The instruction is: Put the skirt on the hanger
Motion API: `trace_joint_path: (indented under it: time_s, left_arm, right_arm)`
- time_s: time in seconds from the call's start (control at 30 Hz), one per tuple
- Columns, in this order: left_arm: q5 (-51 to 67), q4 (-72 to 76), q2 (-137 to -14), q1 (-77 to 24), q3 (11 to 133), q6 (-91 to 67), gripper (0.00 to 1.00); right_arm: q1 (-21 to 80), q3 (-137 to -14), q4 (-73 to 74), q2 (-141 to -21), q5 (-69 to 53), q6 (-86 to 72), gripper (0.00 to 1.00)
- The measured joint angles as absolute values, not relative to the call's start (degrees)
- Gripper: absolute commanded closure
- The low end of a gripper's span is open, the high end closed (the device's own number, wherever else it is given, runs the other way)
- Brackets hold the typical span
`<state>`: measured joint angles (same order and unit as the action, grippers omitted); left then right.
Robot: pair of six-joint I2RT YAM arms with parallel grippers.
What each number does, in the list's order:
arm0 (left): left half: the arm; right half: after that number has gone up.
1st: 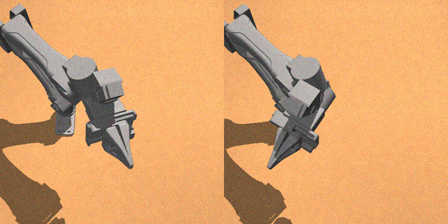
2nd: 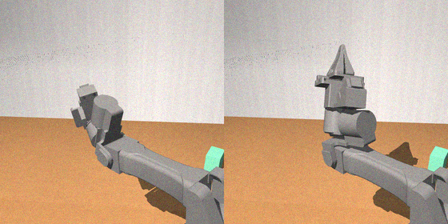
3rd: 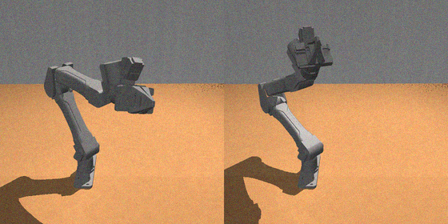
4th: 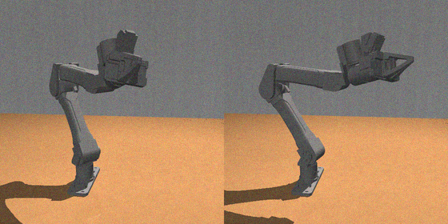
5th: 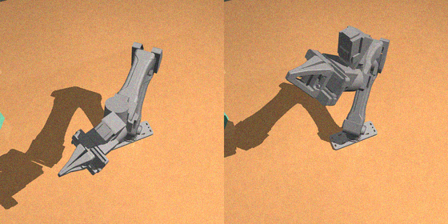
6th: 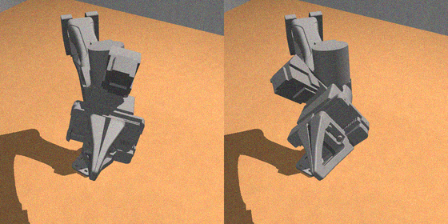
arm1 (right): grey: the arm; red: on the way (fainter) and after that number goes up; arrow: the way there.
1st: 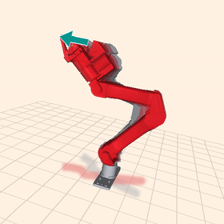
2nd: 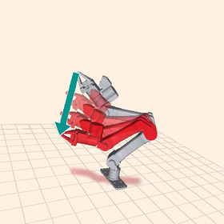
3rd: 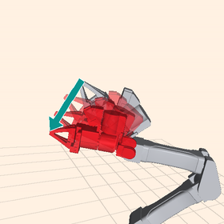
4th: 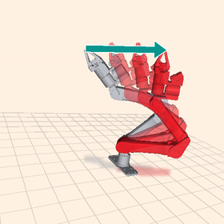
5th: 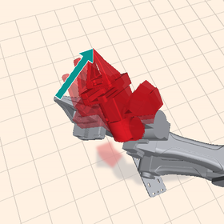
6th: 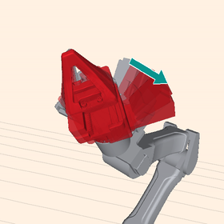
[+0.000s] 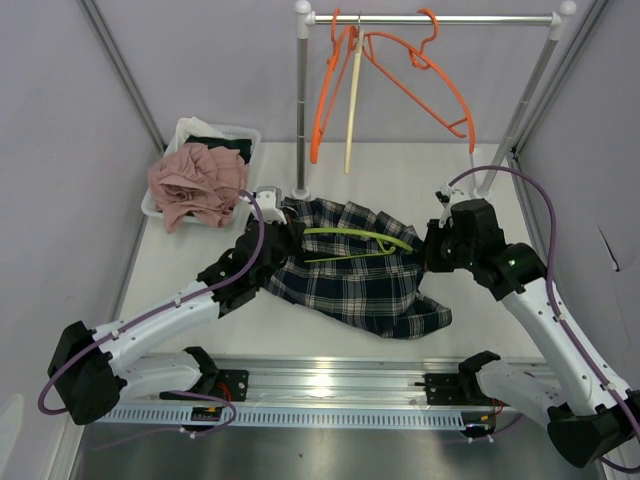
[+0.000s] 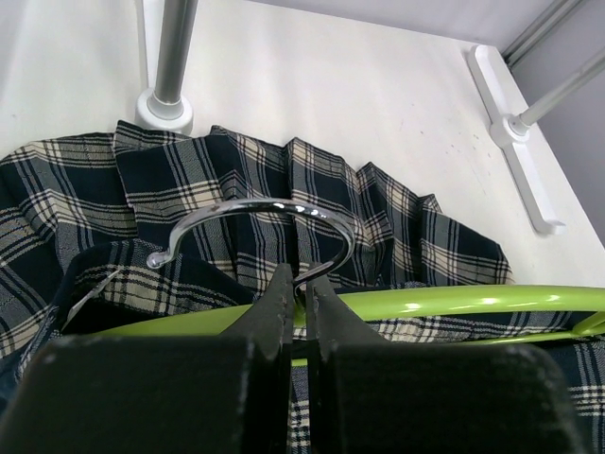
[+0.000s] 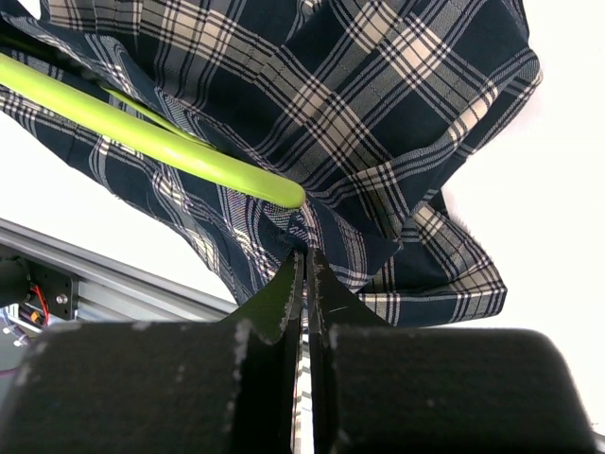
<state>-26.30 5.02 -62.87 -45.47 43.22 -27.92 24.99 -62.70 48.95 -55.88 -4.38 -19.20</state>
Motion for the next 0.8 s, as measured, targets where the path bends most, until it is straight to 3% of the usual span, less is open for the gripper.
trace_joint_path:
  time_s: [0.8]
  left_arm:
    - [-27.05, 2.44, -56.86, -45.43, 40.97, -28.05, 1.0]
  right_arm:
    - [22.28, -64.03, 47.64, -59.33, -6.15, -18.37, 1.0]
